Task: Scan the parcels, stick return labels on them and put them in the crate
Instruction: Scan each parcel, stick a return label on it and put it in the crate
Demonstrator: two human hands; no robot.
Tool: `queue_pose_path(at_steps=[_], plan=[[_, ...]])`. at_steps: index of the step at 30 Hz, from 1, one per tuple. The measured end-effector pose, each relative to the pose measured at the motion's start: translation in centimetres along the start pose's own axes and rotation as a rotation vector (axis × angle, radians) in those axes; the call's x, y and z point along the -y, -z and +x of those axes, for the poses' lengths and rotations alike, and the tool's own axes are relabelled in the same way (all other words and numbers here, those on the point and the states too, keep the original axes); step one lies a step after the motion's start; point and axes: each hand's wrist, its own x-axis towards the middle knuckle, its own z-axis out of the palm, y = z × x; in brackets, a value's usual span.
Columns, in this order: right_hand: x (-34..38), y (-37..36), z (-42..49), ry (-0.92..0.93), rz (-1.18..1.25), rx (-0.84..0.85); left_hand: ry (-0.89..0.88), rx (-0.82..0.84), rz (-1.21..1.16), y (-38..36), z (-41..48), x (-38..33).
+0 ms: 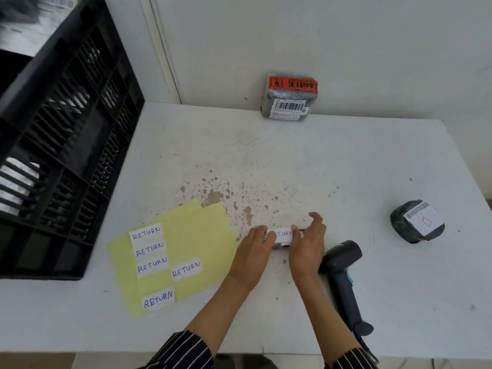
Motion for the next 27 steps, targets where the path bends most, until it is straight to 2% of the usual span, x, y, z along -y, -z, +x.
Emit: queue_pose_path(at_steps=[4, 8, 10, 13, 15, 19, 21, 23, 27], plan=[[0.1, 1.1, 0.4, 0.07, -0.066, 0.1, 0.019, -0.038, -0.105, 1.6, 0.6, -0.3], [-0.6, 3.0, 0.0, 0.479, -0.251, 0.169, -0.008, -0.094, -0.345, 4.0, 0.5, 0.5], [-0.2, 4.4, 0.2, 0.535, -0.247, 0.295, -0.054, -0.106, -0.424, 5.5, 0.3, 0.7], [1.4, 6.1, 0.3, 0.509, -0.11, 0.461, -0.033, -0.12, -0.522, 7.5, -0.4, 0.4], [2.6, 6.7, 0.1, 0.521, -0.038, 0.452, 0.065, -0.124, -0.647, 8.4, -1.2, -0.3], [5.2, 7.4, -0.9, 0.533, 0.121, 0.427, 0.34, -0.166, -1.043, 10.1, -1.9, -3.3], [6.4, 7.5, -1.6, 0.51, 0.194, 0.354, 0.404, -0.29, -1.096, 10.7, -1.9, -4.8], [7.6, 7.5, -2.5, 0.449, 0.255, 0.23, 0.449, -0.44, -1.026, 11.0, -1.8, -6.1], [9.9, 7.4, -4.4, 0.199, 0.391, 0.094, 0.54, -0.763, -0.863, 11.3, -1.5, -7.8]])
